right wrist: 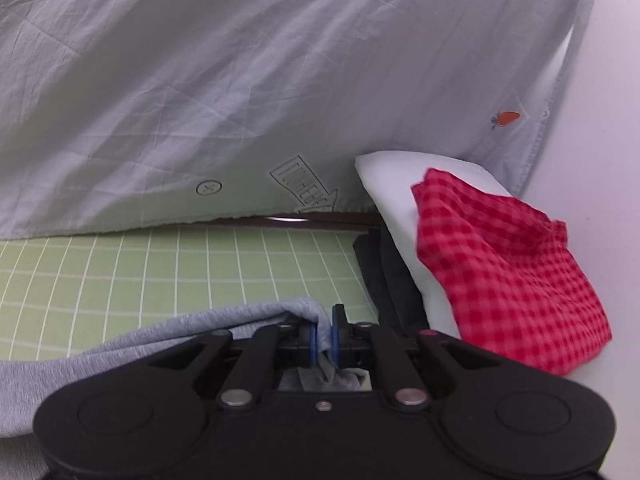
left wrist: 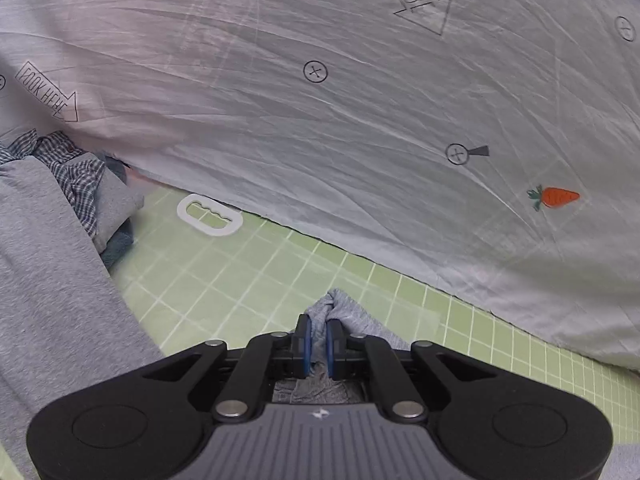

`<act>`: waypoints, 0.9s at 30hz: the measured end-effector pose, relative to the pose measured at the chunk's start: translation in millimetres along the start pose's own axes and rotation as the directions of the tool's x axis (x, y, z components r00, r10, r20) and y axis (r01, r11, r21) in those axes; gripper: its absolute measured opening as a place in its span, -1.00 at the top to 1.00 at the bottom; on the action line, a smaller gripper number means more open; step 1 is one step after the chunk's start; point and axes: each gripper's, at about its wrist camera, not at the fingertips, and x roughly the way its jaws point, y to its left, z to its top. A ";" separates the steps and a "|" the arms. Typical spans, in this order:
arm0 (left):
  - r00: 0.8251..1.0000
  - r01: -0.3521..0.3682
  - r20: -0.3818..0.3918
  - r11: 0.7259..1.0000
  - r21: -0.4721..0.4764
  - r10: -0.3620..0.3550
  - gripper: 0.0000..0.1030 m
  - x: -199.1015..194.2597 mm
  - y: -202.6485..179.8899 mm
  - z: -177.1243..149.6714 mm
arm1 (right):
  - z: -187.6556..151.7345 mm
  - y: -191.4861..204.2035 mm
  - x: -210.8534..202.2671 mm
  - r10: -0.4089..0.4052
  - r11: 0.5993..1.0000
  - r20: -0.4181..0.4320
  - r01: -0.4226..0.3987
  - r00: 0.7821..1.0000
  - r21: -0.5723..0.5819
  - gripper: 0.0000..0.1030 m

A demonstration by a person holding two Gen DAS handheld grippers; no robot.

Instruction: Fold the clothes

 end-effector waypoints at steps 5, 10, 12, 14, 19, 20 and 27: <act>1.000 0.008 -0.002 1.000 0.008 -0.008 0.17 0.3 2.8 -12.2 | 22.1 47.6 10.3 0.080 0.992 0.018 -0.082 0.997 0.091 0.02; 0.997 -0.002 -0.071 0.997 0.071 0.007 -0.06 -22.9 19.4 -65.3 | -48.1 97.2 -25.5 0.139 0.990 -0.066 -0.137 0.988 0.046 -0.29; 0.993 -0.010 -0.112 0.996 0.085 0.019 -0.09 -40.7 30.2 -99.3 | -83.1 111.4 -44.1 0.153 0.988 -0.121 -0.150 0.981 0.033 -0.36; 0.989 -0.004 -0.149 0.996 0.088 0.017 -0.16 -57.7 42.4 -129.5 | -115.0 119.7 -65.4 0.173 0.985 -0.164 -0.168 0.971 0.047 -0.46; 0.973 -0.017 -0.228 0.992 0.128 0.046 -0.20 -83.4 66.9 -194.9 | -166.1 118.5 -111.6 0.197 0.980 -0.215 -0.186 0.956 0.074 -0.64; 0.970 -0.020 -0.238 0.991 0.132 0.051 -0.20 -85.9 70.9 -204.4 | -174.1 115.9 -119.0 0.199 0.979 -0.219 -0.188 0.955 0.073 -0.65; 0.968 -0.041 -0.241 0.989 0.144 0.075 -0.28 -93.0 84.8 -237.0 | -205.4 102.4 -144.1 0.209 0.976 -0.259 -0.186 0.943 0.109 -0.69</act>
